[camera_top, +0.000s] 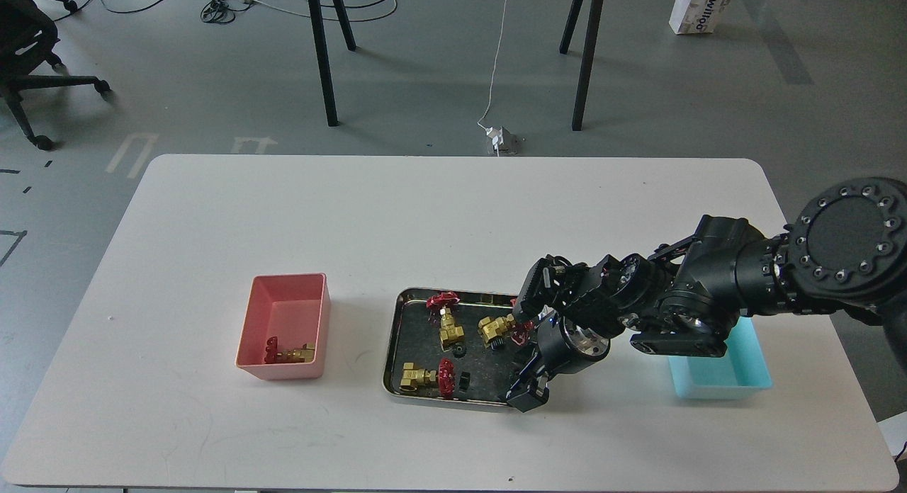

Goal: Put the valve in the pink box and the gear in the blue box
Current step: 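Lower the right gripper onto a black gear in the tray and grasp it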

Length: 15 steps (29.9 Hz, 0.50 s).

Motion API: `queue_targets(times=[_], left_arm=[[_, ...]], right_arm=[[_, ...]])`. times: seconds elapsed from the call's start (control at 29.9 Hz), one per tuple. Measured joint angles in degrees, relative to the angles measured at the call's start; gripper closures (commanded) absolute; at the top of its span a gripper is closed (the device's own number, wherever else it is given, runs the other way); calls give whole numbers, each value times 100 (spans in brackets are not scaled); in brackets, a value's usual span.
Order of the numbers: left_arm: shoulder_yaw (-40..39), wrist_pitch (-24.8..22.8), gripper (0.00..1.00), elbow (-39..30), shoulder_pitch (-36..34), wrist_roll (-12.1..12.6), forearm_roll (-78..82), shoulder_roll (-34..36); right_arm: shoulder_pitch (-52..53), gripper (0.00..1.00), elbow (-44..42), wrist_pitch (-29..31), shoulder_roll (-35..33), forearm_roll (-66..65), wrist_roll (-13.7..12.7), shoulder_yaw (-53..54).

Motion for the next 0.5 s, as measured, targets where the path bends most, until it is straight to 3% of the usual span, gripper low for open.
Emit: queue_targets(times=[0.5], left_arm=[[0, 0, 1, 0, -43, -2, 0, 13]], right_arm=[[-1, 47, -10, 2, 0, -82, -89, -9]])
